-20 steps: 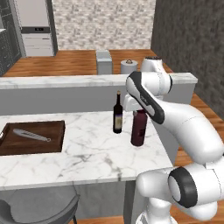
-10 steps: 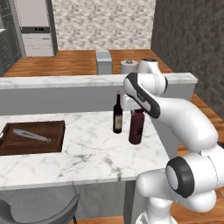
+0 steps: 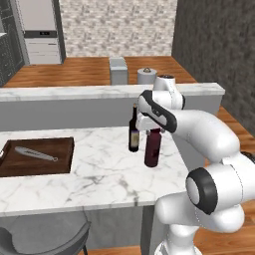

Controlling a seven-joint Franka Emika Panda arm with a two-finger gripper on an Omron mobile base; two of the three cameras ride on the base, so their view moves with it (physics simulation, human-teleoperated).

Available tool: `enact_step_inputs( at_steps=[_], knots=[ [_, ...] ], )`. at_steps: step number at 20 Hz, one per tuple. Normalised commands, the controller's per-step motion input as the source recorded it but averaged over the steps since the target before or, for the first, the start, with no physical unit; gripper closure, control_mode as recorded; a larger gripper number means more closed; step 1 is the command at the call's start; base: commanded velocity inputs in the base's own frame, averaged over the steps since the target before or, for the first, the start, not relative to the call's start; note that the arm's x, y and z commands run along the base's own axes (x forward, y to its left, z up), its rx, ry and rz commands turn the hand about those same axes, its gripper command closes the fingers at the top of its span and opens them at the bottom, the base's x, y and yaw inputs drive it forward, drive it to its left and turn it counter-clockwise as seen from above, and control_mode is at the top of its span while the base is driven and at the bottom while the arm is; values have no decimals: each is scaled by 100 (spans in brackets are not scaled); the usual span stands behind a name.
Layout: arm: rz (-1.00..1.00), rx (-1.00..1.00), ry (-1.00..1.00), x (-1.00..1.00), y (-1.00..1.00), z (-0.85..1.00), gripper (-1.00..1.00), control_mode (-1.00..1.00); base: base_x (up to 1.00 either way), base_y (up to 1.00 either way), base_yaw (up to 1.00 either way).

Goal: Place the drinks on the dining counter in a tight cluster.

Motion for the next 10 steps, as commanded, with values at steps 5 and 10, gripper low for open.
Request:
enact_step_inputs(
  at_steps=[5, 10],
  knots=[
    [0, 0, 3, 23, 0, -10, 100, -100, 0, 0, 0],
    [-2, 0, 0, 25, 10, -3, 100, -100, 0, 0, 0]
  ],
)
